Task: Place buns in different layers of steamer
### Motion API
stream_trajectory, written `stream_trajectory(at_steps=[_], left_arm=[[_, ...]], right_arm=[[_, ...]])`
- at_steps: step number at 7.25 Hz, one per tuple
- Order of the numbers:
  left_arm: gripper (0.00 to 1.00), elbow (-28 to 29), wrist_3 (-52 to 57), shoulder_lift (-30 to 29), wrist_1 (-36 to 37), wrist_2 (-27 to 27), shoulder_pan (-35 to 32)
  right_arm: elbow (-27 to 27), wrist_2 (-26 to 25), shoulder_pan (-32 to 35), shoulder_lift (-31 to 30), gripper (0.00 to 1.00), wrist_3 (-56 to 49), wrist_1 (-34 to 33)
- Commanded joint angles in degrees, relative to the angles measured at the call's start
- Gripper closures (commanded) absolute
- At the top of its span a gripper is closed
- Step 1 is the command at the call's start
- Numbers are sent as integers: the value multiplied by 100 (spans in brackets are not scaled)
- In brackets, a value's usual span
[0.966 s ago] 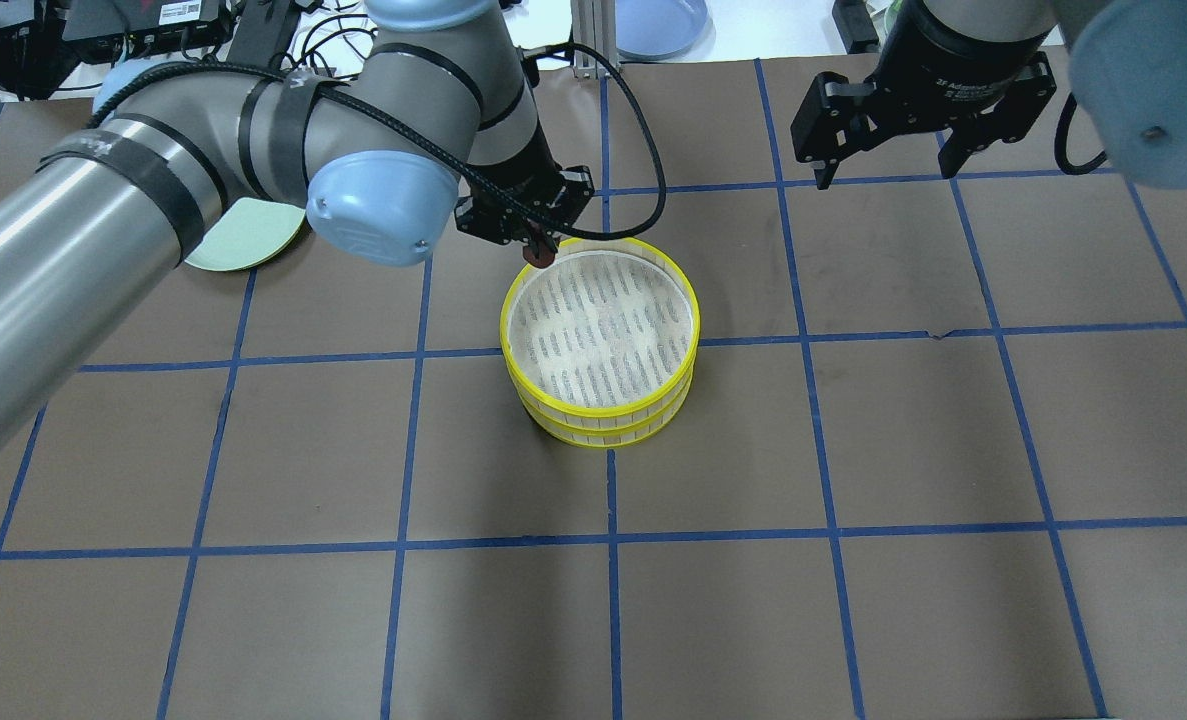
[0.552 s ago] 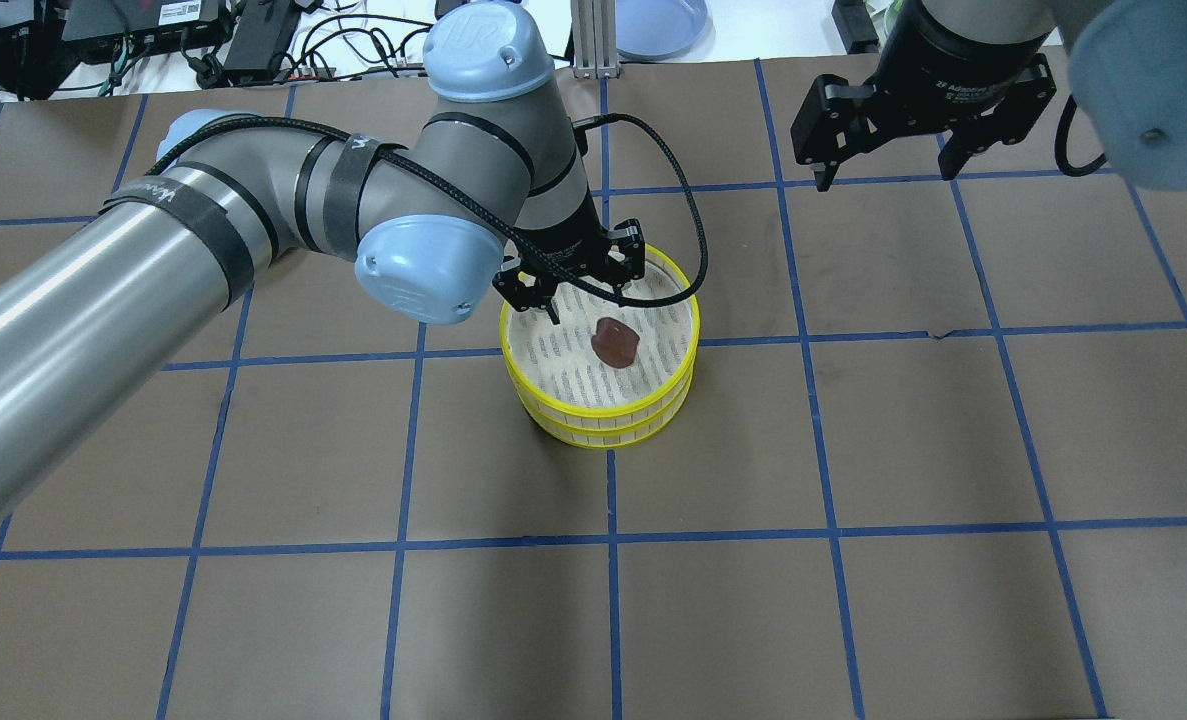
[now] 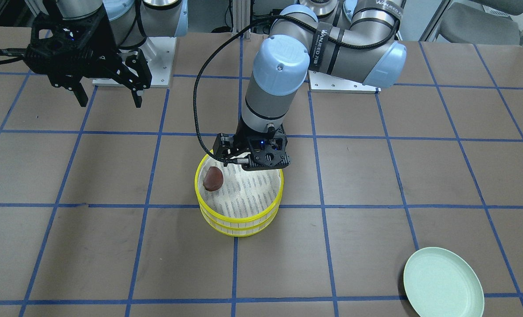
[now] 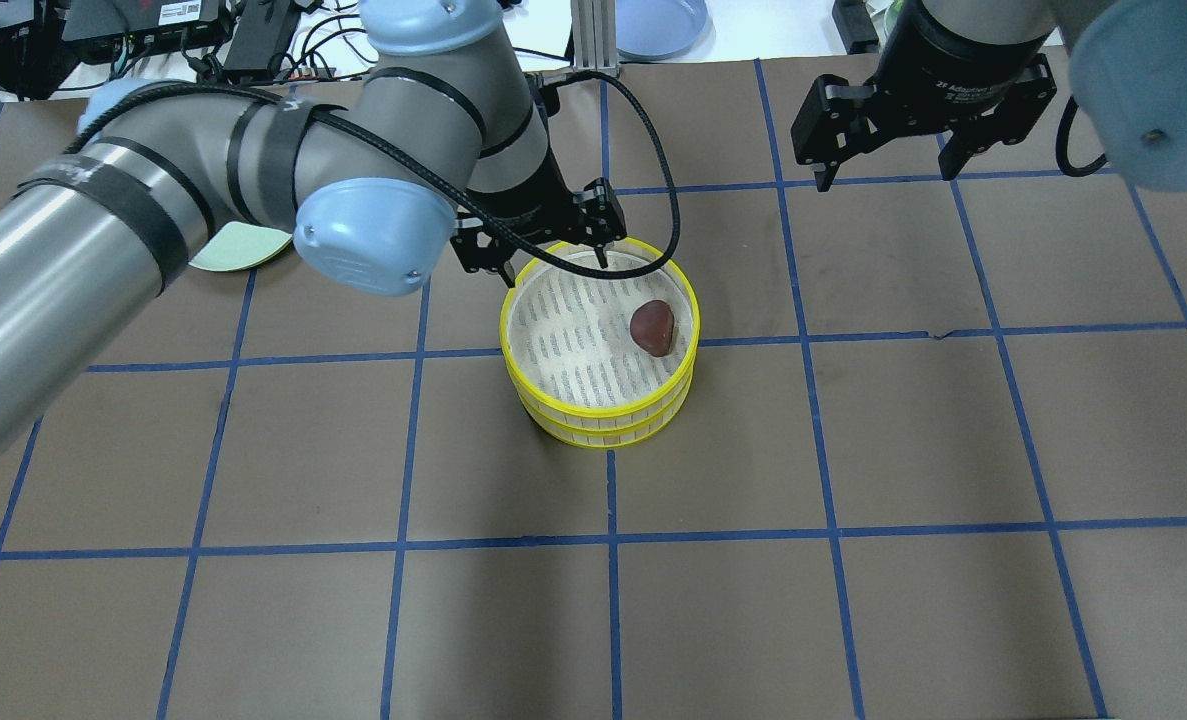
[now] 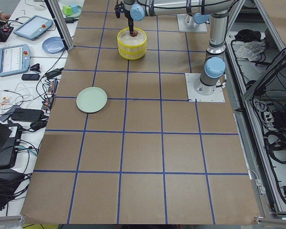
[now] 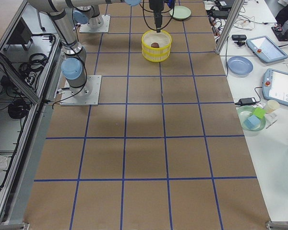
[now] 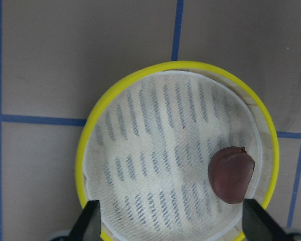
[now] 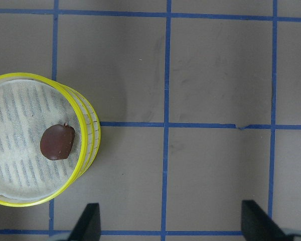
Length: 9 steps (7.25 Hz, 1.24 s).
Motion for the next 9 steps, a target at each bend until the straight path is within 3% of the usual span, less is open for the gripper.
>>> stream_trajectory(at_steps=[1, 4, 7, 9], left_arm=[[0, 168, 1151, 334, -749, 374, 1011], [0, 282, 2006, 914, -1227, 699, 1841], [0, 177, 2034, 1616, -1797, 577, 1808], [0, 159, 2034, 1671, -1835, 558, 1799]], right_arm=[[0, 9, 0, -3, 0, -27, -7], [17, 0, 18, -3, 0, -36, 2], [44, 0, 9, -3, 0, -36, -7], [44, 9, 9, -3, 0, -36, -7]])
